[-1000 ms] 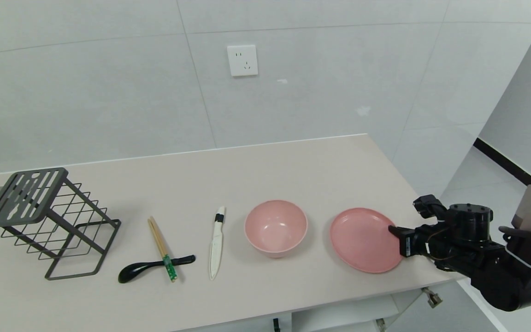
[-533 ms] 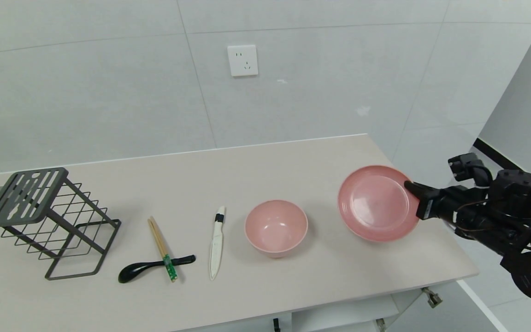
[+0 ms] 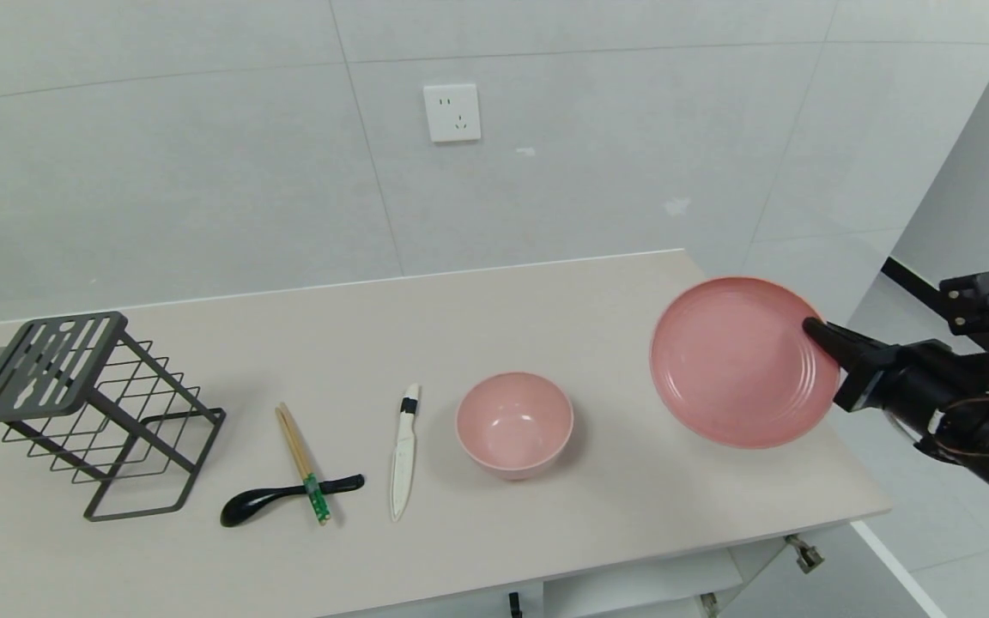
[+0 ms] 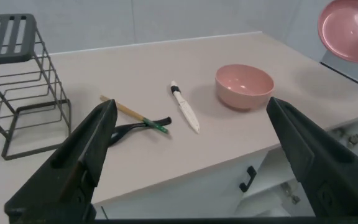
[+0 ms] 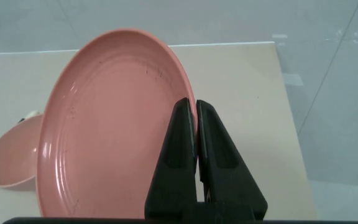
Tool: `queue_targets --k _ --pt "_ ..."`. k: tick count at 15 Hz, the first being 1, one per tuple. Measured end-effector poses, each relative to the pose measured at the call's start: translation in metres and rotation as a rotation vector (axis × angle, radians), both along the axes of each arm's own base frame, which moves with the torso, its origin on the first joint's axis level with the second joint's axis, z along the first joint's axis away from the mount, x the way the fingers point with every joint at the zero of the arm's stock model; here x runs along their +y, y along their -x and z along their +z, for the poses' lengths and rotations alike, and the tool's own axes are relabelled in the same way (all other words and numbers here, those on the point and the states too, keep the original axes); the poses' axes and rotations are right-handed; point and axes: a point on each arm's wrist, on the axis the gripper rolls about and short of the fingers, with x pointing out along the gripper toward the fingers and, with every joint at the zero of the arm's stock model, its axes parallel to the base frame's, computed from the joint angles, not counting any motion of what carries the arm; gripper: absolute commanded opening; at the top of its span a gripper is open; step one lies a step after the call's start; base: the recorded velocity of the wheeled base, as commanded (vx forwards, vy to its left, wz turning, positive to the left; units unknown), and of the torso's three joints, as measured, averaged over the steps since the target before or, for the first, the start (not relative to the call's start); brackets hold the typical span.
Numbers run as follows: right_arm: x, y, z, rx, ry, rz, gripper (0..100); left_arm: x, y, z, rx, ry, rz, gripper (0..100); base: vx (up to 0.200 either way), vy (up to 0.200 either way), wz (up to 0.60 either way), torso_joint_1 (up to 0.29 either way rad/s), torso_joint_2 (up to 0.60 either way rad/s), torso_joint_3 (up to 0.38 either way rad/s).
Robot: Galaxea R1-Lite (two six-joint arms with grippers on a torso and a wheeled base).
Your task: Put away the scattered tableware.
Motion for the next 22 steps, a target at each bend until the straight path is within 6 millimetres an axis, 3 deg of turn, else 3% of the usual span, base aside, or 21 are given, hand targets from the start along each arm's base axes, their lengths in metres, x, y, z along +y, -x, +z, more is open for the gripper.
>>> queue_targets --k 3,8,11,14,18,22 --pt "-0.01 0.034 0.004 0.002 -0.02 -0.023 0 0.0 -0.001 0.024 0.008 -0.002 -0.027 100 0.0 0.0 0.0 0.0 0.0 0.0" --pt "-0.028 0.064 0.007 -0.026 -0.025 -0.1 0 0.0 -0.02 0.067 0.056 -0.041 -0.059 100 0.0 0.0 0.0 0.0 0.0 0.0" --pt "-0.03 0.07 0.018 -0.085 -0.027 -0.105 0 -0.002 -0.051 0.089 0.085 -0.084 -0.079 100 0.0 0.0 0.0 0.0 0.0 0.0" --pt "-0.03 0.074 0.024 -0.118 -0.03 -0.106 0 -0.005 -0.095 0.105 0.07 -0.104 -0.144 100 0.0 0.0 0.0 0.0 0.0 0.0" --pt "-0.03 0.077 0.026 -0.132 -0.031 -0.105 0 -0.01 -0.135 0.094 0.147 -0.103 -0.224 100 0.0 0.0 0.0 0.0 0.0 0.0" --pt "-0.03 0.078 0.026 -0.132 -0.032 -0.105 0 -0.012 -0.153 0.083 0.238 -0.096 -0.238 100 0.0 0.0 0.0 0.0 0.0 0.0"
